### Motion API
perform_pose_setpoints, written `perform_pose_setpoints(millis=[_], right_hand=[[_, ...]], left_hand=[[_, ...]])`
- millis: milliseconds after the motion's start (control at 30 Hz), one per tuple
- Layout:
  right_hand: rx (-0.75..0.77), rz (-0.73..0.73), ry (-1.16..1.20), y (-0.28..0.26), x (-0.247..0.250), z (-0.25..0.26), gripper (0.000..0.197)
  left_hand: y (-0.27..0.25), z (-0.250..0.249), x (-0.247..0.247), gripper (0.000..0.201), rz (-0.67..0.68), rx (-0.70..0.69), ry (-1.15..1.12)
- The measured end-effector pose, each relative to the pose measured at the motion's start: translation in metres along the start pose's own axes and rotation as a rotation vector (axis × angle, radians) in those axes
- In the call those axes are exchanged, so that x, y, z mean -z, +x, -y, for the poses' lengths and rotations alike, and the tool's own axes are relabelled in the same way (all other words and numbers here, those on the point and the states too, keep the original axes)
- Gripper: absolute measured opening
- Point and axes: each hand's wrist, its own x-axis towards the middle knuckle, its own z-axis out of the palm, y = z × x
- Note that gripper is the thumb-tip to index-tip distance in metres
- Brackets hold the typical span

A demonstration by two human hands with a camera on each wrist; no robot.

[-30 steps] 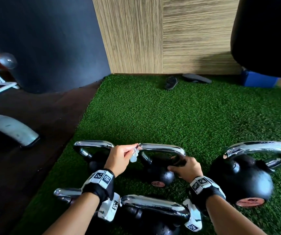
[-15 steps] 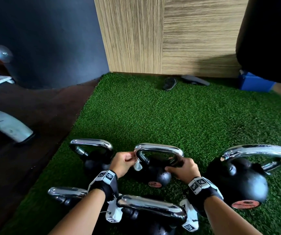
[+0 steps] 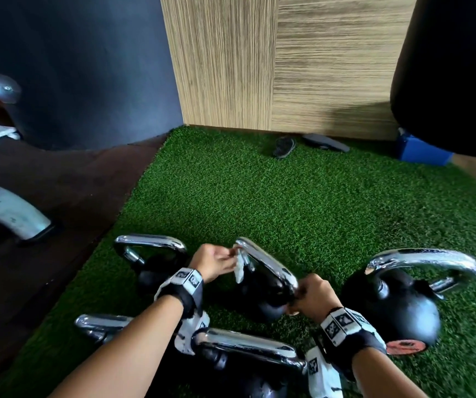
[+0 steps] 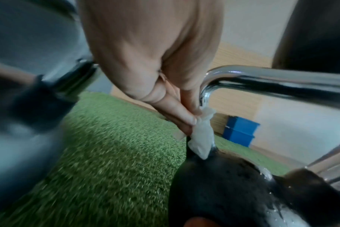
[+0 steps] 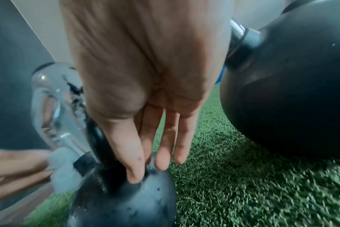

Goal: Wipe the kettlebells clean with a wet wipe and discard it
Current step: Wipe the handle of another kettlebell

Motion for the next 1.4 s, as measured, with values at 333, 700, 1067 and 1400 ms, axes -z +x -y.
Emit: perform_pose_setpoints(millis=[333,700,1067,1400], right_hand=[[0.137,0.154,-0.117,-0.012,-0.007,0.016,0.012],[0.101,0.084,-0.017,0.024,-0.019,0.024,0.037],[0.077,0.072,0.124,0.032,-0.025,0.009,0.060],[0.047,0.076,0.196,0.040,-0.028,0.003,0.069]], left_hand=[[0.029,-0.036,-0.049,0.025,-0.052,-0.029,0.279],[0.022,-0.023,-0.054,0.033,0.023,0.084,0.122],[0.034,-0.038,-0.042,0.017,0.005,-0.166,0.394],[0.019,-0.049,-0.019,0.018,0.150,-0.252,0.300]])
